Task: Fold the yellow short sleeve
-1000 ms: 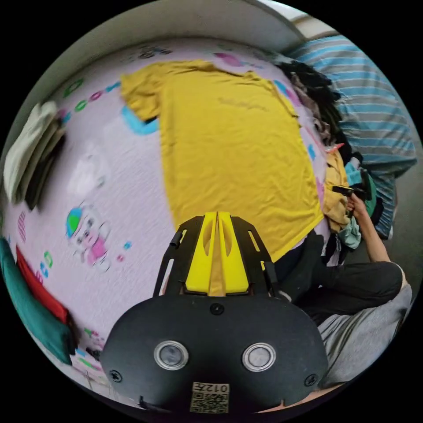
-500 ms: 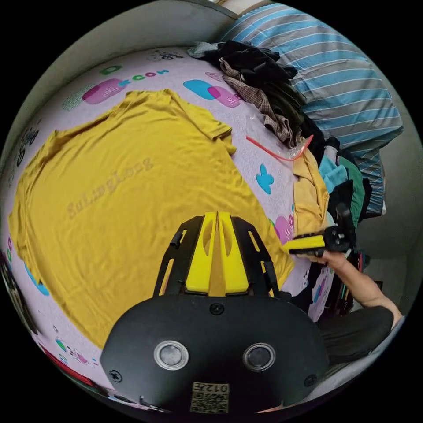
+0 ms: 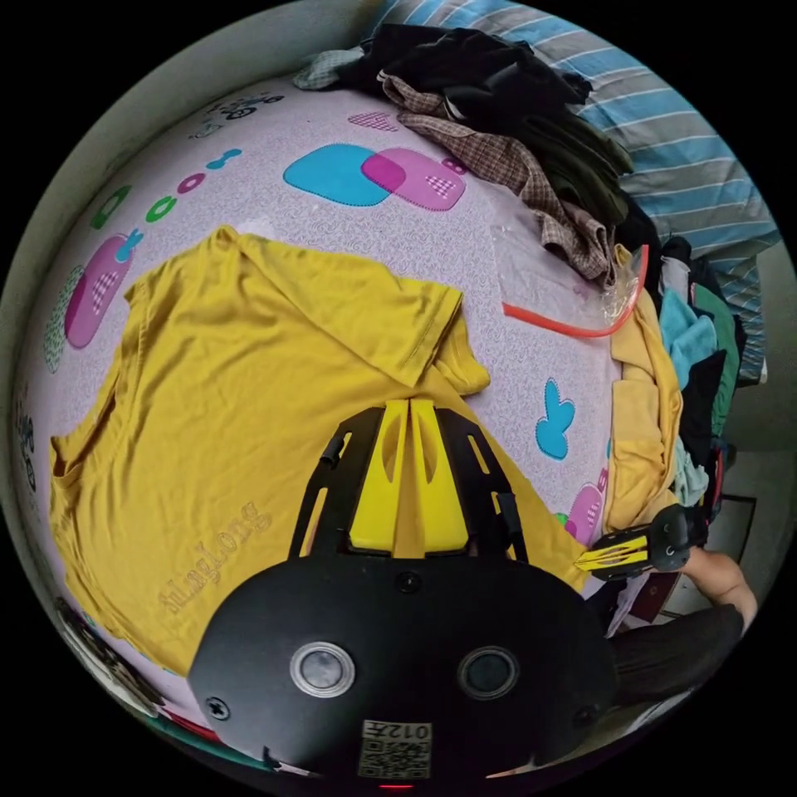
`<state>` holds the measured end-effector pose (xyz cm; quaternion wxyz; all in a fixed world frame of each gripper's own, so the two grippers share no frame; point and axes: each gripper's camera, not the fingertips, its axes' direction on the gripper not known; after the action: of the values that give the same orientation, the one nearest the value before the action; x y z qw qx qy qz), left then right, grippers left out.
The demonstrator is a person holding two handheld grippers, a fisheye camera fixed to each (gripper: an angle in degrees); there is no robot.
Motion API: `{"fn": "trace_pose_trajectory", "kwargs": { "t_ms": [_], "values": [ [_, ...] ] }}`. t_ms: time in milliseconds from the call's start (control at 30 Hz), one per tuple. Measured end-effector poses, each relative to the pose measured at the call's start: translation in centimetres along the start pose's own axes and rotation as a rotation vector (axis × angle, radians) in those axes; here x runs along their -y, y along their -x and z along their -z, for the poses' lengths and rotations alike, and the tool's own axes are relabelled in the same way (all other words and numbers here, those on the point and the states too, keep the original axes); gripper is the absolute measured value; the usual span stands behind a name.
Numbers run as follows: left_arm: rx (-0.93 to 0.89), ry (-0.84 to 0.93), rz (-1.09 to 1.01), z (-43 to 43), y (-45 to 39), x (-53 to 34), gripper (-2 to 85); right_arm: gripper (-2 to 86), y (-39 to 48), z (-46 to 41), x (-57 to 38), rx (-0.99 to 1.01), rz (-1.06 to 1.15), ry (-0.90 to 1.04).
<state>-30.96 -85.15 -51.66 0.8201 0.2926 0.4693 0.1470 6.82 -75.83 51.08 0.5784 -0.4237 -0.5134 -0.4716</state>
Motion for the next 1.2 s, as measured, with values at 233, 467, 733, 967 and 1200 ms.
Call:
{"fn": "trace_pose_trajectory", "kwargs": {
  "t_ms": [233, 467, 733, 967, 1200],
  "values": [
    [-0.207, -0.001, 0.099, 3.4, 2.5, 5.4, 2.0, -0.1, -6.2, 14.2, 2.7, 0.161, -0.075, -0.375],
    [-0.375, 0.045, 0.285, 4.0, 4.7, 10.6, 6.2, 7.2, -20.1, 18.8, 5.4, 0.728, -0.51, -0.84],
    [-0.356, 0.119, 0.303, 4.8, 3.9, 16.5, 9.5, 8.4, -22.6, 20.0, 6.9, 0.881, -0.578, -0.869],
    [-0.381, 0.157, 0.28, 6.1, 3.0, 20.0, 5.8, 7.6, -22.8, 21.2, 7.3, 0.953, -0.606, -0.892],
    [-0.353, 0.14, 0.239, 10.3, 2.7, 23.9, 0.6, 0.9, -22.2, 21.6, 6.6, 0.91, -0.611, -0.914]
  ]
}}
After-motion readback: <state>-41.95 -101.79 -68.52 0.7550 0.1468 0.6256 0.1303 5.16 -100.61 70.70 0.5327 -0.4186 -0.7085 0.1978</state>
